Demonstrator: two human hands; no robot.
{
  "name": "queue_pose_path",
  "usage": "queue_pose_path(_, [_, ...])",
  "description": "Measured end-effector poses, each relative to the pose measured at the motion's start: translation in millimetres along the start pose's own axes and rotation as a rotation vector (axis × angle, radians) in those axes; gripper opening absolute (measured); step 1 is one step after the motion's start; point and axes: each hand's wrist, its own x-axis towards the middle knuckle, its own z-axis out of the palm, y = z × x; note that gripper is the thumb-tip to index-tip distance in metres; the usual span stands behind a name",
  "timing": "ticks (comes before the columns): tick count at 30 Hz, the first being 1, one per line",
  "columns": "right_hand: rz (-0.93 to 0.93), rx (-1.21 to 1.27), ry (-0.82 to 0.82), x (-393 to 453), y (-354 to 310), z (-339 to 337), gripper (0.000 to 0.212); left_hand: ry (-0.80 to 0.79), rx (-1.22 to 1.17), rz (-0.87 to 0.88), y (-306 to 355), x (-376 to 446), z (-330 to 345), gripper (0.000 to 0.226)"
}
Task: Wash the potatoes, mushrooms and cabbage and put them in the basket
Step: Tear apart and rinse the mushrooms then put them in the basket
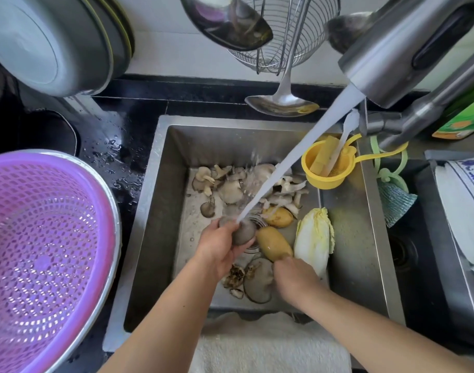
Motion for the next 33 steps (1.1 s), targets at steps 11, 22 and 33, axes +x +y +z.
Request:
queue_pose_path(11, [0.085,0.693,0.139,-22,19,-37,0.006,-0.016,0.217,0.043,-5,1,-10,0.032])
queue_pose_path(22, [0.278,1.944,0.109,5,-58,-72,0.007,0.215,-0.034,-0.138,-7,-1,-18,0.03])
queue_pose_path(33, [0.316,2.089,-0.093,-11,-66,-55,0.009,0.07,0.019,-0.19,5,1,-43,0.026])
